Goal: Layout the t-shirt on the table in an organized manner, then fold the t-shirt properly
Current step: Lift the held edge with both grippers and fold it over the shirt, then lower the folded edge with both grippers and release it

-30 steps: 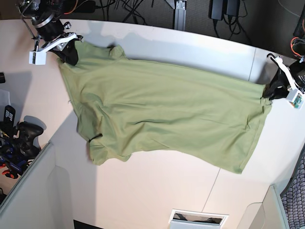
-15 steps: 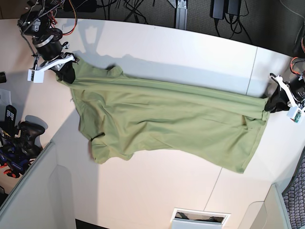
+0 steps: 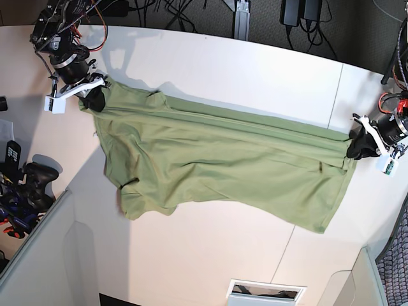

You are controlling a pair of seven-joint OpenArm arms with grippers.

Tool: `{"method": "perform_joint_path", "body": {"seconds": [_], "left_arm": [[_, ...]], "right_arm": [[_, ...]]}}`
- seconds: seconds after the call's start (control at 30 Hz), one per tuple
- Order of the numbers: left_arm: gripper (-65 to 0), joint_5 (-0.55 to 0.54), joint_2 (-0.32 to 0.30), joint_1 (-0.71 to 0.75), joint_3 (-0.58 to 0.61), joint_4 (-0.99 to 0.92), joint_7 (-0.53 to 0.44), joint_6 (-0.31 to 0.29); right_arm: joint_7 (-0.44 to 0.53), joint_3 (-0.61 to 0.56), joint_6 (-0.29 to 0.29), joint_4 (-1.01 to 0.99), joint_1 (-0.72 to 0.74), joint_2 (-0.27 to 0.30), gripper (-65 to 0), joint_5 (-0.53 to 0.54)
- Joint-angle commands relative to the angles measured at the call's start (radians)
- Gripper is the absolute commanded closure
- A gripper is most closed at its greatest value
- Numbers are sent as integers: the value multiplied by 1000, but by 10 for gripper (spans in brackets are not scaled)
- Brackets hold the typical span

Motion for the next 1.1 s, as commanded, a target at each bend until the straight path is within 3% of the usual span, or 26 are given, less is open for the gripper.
{"method": "perform_joint_path", "body": {"seconds": [0.0, 0.07, 0.13, 0.57, 0.67, 0.83, 0.97, 1.07], "left_arm": [[-129, -10, -20, -19, -10, 11, -23, -4], [-275, -9, -20, -19, -10, 11, -23, -4], [-343, -10, -20, -19, -10, 11, -26, -4], [-323, -79, -31, -23, -79, 214, 16, -4], [-263, -85, -30, -24, -77, 227, 16, -4], [-263, -79, -28, -23, -77, 226, 17, -4], [-265, -91, -28, -21, -77, 226, 55, -4], [-331, -133, -28, -5, -77, 226, 76, -4]], "right_arm": [[37, 5, -3, 10, 10, 17, -53, 8], [47, 5, -3, 8, 10, 17, -224, 8], [47, 6, -3, 9, 12, 17, -316, 8], [39, 12, -2, 127, 15, 17, -308, 8], [39, 12, -2, 125, 22, 17, -223, -5], [50, 12, -3, 121, 30, 17, -109, -58], [30, 14, -3, 121, 28, 17, -122, -73], [12, 44, -3, 121, 24, 14, -236, -74]]}}
